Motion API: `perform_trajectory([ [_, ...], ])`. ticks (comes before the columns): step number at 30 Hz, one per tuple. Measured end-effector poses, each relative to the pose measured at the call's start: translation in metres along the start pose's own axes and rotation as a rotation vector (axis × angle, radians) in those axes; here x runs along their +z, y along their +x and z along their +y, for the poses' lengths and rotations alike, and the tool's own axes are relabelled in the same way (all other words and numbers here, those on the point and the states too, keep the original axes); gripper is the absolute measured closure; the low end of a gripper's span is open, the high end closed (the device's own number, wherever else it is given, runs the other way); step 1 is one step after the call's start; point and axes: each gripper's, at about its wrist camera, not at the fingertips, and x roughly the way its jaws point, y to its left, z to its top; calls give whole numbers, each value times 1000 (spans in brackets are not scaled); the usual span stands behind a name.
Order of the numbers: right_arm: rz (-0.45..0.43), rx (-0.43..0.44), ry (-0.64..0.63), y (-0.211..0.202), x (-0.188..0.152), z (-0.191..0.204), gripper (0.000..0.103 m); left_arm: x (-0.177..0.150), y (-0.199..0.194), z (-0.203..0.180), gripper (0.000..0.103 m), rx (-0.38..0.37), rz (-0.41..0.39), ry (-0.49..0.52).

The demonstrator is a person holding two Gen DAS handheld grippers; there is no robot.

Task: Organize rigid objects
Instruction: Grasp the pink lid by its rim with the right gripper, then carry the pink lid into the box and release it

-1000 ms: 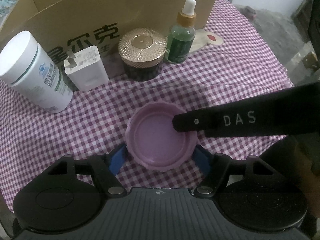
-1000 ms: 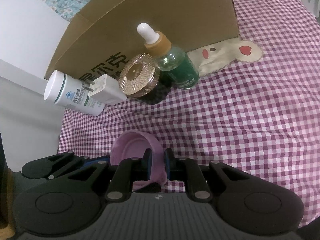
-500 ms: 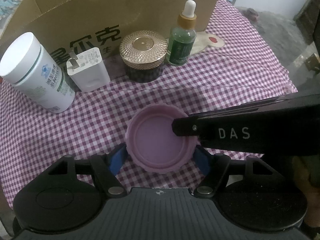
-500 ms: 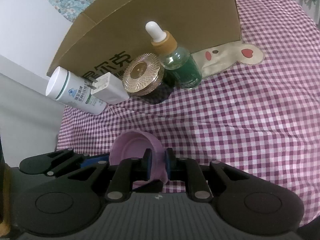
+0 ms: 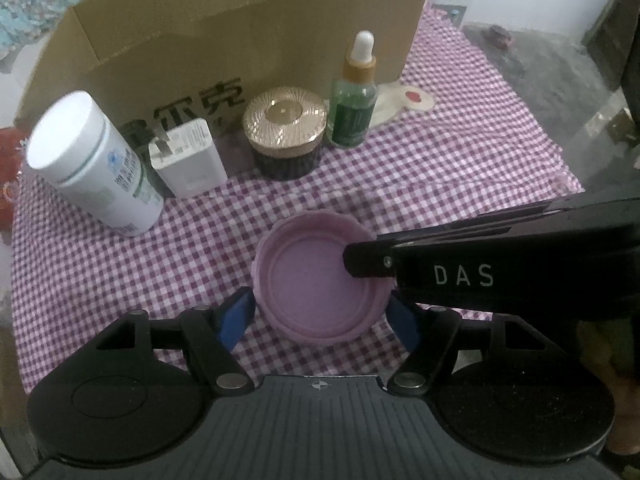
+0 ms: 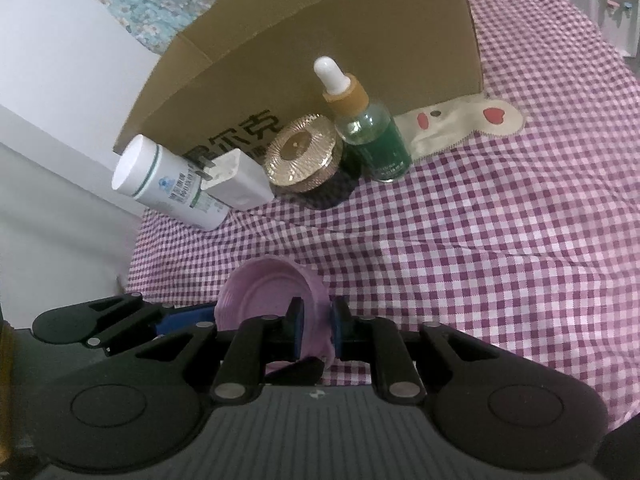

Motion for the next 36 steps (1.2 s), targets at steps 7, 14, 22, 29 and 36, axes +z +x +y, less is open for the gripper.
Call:
perform_trajectory([
  [7,-48,8,-29,-23,-2,14,86,3,-33,-1,31,11,-67,7],
  [14,-122,13,-96,-55,1,39,86,8,-71,-2,31,44,-157,7],
  [22,-231,46,-187,-98,29,76,86,34,-122,7,31,79,-309,1],
  [29,-287,95,-247,-111,90,97,86,83,-136,30,31,102,-370,-21],
  [36,-162,117,-237,-62,162,93,86,139,-97,78,31,63,-216,-95],
])
